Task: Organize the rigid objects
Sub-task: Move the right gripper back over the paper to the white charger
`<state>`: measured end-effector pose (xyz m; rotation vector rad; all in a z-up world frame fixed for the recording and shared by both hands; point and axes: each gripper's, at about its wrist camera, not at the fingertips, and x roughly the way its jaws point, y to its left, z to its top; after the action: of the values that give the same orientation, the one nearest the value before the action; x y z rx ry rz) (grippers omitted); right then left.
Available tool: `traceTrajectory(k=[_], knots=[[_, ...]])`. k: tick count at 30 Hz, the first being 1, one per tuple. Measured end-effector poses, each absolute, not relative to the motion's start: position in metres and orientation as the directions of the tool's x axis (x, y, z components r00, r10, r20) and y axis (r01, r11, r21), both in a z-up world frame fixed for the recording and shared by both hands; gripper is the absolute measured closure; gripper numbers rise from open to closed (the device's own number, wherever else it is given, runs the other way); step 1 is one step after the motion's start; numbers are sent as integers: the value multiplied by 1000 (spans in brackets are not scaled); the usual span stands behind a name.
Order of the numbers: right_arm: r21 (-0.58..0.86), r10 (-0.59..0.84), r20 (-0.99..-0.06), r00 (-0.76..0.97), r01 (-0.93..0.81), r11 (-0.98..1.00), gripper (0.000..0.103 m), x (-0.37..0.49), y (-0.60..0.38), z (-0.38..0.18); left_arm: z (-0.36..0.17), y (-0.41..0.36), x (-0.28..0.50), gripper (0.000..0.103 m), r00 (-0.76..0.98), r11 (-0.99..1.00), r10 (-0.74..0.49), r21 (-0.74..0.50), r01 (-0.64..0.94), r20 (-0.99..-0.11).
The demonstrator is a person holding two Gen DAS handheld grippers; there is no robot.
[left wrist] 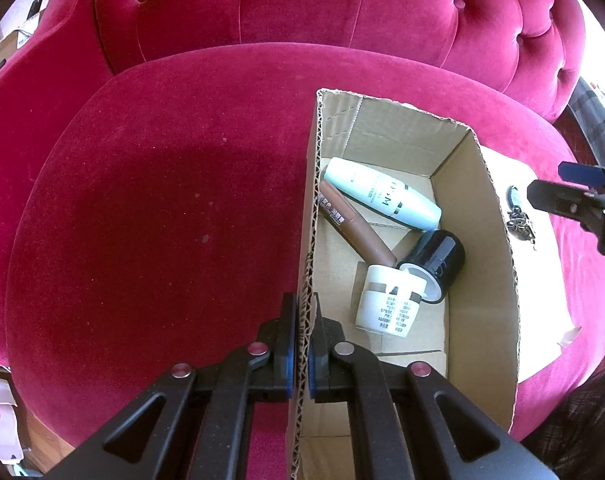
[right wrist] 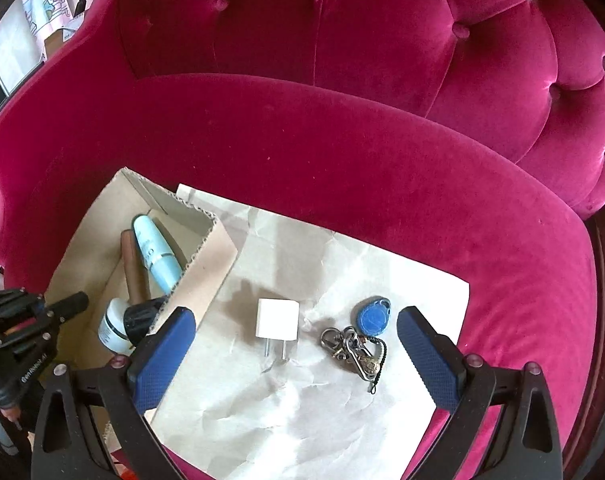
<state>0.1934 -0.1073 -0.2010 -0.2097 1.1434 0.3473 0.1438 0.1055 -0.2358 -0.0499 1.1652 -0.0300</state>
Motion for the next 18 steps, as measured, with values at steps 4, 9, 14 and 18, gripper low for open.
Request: traceTrajectory(k=[4,9,14,18], knots=[[19,166,-913,373,-369,929,0,193,-112,-206,-237,108,145,99,394,998,-50,-56,-2,-918],[11,157,-917,368,-368,930,0,193,-114,-216,-237,108,145,99,393,999,-49,-54,-3,-918],[4,152,-923,355,-383,924,0,194,-108,-225,-237,109,146,99,392,999,-49,-54,-3,-918],[-19,139,-924,357,-406,913,0,193,-101,-229,-238,110,146,99,392,998,-50,-56,-3,-919]])
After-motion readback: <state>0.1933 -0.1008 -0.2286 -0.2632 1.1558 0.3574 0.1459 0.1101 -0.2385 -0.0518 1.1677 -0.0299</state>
